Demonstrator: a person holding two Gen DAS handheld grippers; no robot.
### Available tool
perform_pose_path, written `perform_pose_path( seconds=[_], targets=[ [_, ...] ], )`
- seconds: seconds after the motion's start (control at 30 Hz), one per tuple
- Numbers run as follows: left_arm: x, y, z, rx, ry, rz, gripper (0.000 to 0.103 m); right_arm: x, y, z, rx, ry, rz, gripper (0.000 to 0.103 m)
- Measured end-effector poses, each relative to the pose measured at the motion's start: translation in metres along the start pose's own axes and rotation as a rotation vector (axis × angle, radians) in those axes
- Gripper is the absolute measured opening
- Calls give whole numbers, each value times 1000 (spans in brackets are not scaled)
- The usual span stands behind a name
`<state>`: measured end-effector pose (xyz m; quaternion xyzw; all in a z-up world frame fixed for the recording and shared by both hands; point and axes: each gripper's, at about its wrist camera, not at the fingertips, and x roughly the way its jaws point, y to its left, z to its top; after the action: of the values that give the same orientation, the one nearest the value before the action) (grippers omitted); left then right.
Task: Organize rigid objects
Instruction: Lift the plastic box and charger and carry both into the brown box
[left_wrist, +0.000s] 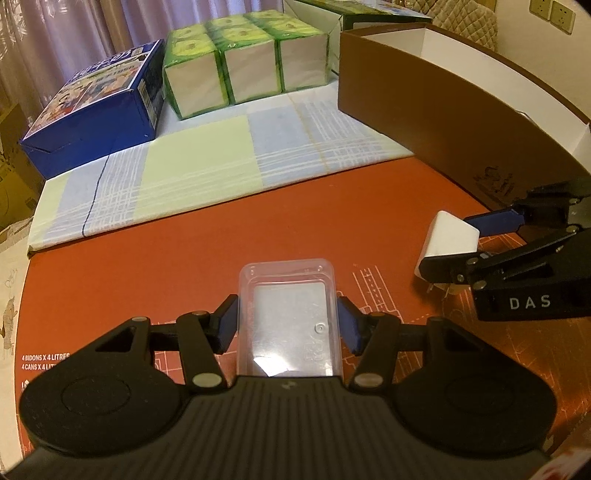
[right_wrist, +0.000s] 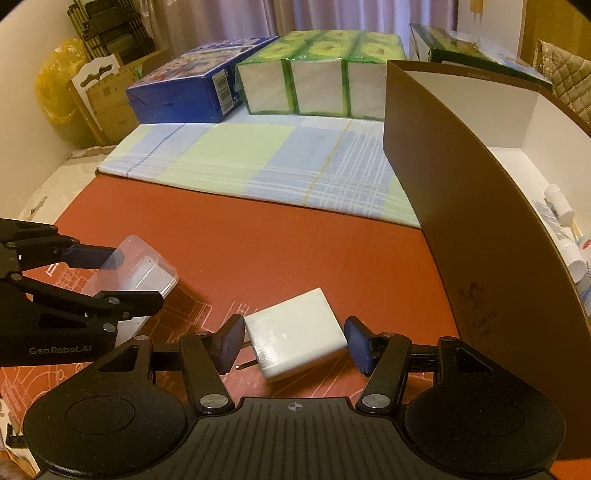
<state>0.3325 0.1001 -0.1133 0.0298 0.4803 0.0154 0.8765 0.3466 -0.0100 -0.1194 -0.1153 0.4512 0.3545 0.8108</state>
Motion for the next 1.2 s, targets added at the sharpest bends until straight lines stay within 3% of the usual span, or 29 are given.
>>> perform_pose_path(
  seconds=[0.37,0.67,1.2],
  targets=[
    [-20,-8,5,13,-35,-7,52,-22,6,-5,5,-35,10,56],
    [-45,-24,28,46,-96,-31,52,-56,0,2,18,-100,4,56],
    [-68,-81,91,148,-216,-119,52,-117,-61,16,122,-223,-67,56]
  ],
)
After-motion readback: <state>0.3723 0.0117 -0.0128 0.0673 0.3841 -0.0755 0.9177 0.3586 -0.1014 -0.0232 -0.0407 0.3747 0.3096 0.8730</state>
